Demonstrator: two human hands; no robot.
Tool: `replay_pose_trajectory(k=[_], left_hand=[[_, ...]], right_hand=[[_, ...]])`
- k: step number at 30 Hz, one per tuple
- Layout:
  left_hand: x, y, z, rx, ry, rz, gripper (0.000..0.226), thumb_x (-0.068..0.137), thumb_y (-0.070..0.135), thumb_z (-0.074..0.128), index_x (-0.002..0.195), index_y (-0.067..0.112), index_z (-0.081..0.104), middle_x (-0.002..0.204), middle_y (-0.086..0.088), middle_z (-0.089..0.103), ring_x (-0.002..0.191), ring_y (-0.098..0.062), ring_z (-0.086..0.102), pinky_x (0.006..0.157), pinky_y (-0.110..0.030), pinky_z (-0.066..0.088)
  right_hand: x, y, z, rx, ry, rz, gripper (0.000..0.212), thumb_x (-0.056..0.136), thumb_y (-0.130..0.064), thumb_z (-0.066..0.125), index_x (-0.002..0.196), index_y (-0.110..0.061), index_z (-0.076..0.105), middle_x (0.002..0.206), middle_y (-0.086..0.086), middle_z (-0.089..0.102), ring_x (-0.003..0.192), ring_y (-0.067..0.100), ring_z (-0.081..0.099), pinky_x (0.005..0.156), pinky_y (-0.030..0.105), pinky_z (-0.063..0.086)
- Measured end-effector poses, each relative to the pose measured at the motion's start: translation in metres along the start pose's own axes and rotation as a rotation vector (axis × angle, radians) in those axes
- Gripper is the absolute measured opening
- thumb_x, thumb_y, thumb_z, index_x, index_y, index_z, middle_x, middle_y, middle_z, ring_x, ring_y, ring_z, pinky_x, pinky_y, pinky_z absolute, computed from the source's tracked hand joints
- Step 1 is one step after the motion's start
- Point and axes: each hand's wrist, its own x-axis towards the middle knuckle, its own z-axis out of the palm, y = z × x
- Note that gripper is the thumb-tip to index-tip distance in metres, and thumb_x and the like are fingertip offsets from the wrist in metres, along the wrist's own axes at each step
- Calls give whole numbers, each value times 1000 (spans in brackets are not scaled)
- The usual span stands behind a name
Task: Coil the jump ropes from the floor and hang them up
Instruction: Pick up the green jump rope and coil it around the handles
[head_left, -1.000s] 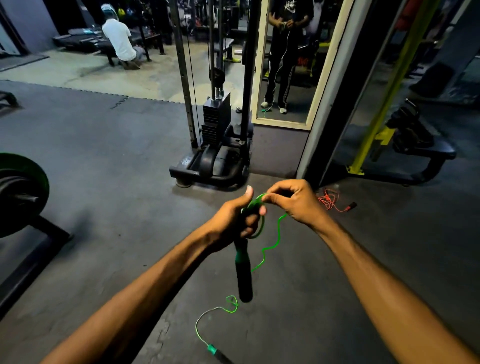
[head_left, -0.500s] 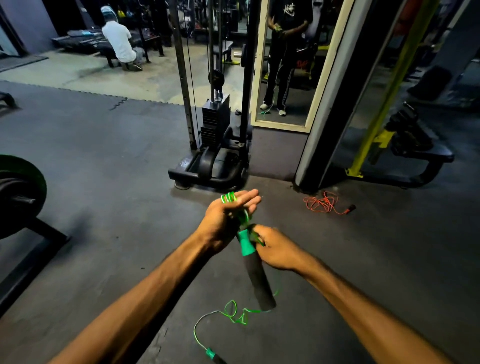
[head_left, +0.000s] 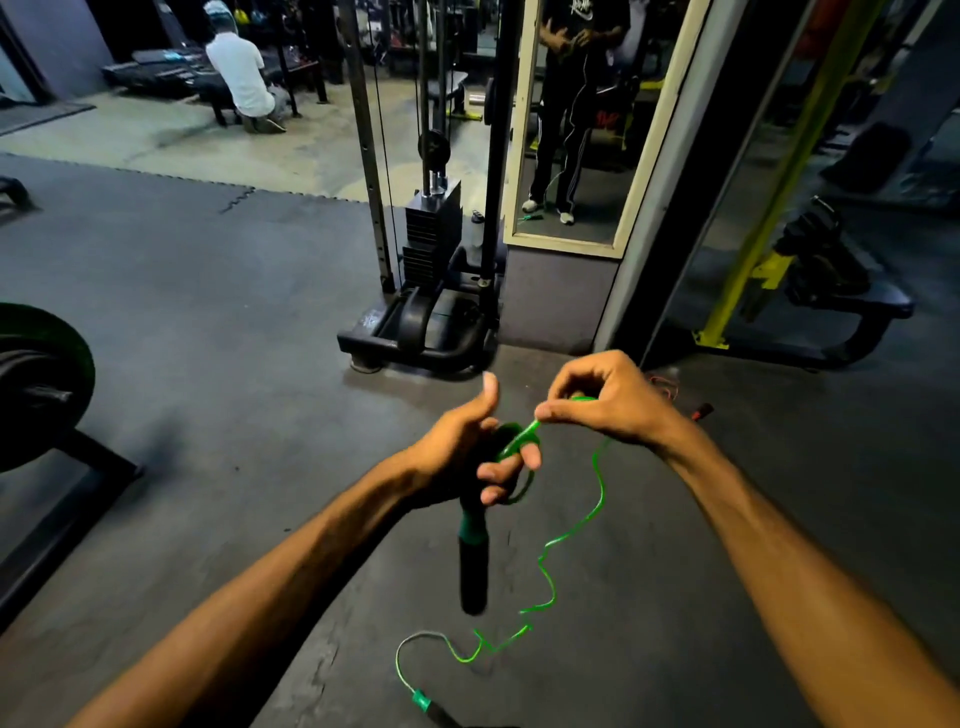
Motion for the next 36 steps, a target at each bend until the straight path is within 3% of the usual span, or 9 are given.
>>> replay_pose_trajectory(k=[4, 8, 13, 16, 19, 25, 28, 32, 36], left_hand=[[-1, 4, -8, -720, -118, 244, 84, 89, 74, 29, 97, 0, 67, 61, -4, 58, 52, -21, 53, 63, -30, 43], [9, 20, -16, -798, 120, 511, 89, 89, 69, 28, 121, -8, 61, 118, -19, 67, 100, -31, 68, 100, -37, 49], [18, 0, -27, 216, 519, 322, 66, 99, 58, 22, 120, 0, 47, 109, -19, 68, 93, -22, 64, 93, -29, 51], [3, -12, -20, 654, 274, 114, 83, 96, 65, 9, 102, 1, 62, 90, -18, 72, 81, -23, 67, 76, -31, 56], [1, -1, -10, 346, 94, -29, 99, 89, 73, -4, 102, 0, 62, 59, -14, 58, 53, -25, 53, 42, -21, 37], [-4, 1, -9, -530, -33, 185, 95, 87, 79, 22, 83, -6, 65, 48, -6, 39, 50, -24, 44, 62, -32, 41], [3, -5, -12, -720, 184, 372, 82, 90, 67, 32, 108, -6, 63, 58, -5, 53, 58, -24, 56, 69, -32, 45], [15, -25, -28, -50, 542, 458, 55, 99, 49, 35, 115, -1, 53, 86, -17, 69, 75, -19, 65, 74, -31, 54], [-3, -32, -24, 727, 292, 112, 77, 95, 65, 19, 87, 4, 66, 80, -12, 72, 74, -16, 67, 82, -45, 55]], right_hand=[[-3, 42, 35, 259, 181, 198, 26, 97, -16, 54, 76, -13, 68, 47, -7, 48, 39, 3, 41, 38, 18, 39], [-34, 62, 84, 284, -165, 425, 14, 86, -17, 55, 86, -14, 69, 50, -6, 57, 44, 4, 49, 44, 19, 39], [-20, 12, 57, -357, -245, 13, 8, 82, -15, 67, 75, -12, 66, 58, -11, 55, 54, -5, 48, 58, 21, 40], [-8, -21, 24, -406, -140, -39, 5, 74, -18, 76, 73, -16, 71, 59, -4, 62, 52, -2, 49, 53, 14, 37], [-3, -17, 19, -196, 28, -44, 8, 72, -18, 77, 70, -16, 70, 63, 1, 67, 57, 5, 56, 55, 25, 46], [-11, 43, 89, 426, 41, 256, 33, 88, -20, 58, 98, 11, 63, 91, 29, 67, 81, 23, 58, 75, 42, 51], [-21, 48, 113, 355, -115, 437, 18, 88, -12, 61, 99, 2, 62, 68, 3, 69, 64, 12, 61, 64, 24, 50], [-28, 22, 96, -203, -353, 336, 6, 88, -19, 58, 84, -15, 60, 63, 0, 66, 57, 13, 65, 53, 24, 49], [-19, -7, 50, -450, -328, 9, 8, 78, -22, 71, 75, -16, 66, 68, -1, 68, 54, -2, 52, 57, 26, 43]])
